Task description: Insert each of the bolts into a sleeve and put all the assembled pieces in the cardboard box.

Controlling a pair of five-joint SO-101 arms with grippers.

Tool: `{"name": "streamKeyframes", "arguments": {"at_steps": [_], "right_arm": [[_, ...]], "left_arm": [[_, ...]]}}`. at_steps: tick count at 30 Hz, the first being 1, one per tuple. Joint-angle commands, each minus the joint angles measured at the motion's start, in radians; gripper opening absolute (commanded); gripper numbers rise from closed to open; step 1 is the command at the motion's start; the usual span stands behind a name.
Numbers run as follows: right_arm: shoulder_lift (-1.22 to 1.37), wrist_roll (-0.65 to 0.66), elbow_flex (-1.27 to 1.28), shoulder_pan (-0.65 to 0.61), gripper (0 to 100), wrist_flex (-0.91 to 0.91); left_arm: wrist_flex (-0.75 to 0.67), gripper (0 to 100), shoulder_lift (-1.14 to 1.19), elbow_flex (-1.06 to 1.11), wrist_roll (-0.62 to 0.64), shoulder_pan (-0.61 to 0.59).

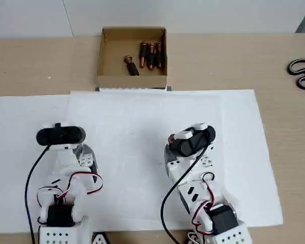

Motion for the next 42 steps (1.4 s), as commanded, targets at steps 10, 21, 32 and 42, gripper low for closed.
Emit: {"name": "streamKeyframes", "arguments": {"at_steps": [10,21,32,42], "right_arm": [[-0.016,-0.015,-0.023,0.031,0.2,-0.113],[-0.005,-0.008,-0.141,0.05,0.2,-0.263],[0.483,-0.017,-0.557,0.053,0.2,-0.245],[0.992,-0.009,-0.844,0.053,0.2,-0.463]], "left_arm": [[-0.028,1,-0.011,0.001,-0.008,-0.006],[-0.021,1,-0.009,-0.001,-0.023,-0.006],[-0.015,1,-0.009,-0.001,-0.023,-0.008],[-0.018,1,-0.009,-0.001,-0.026,-0.006]]}}
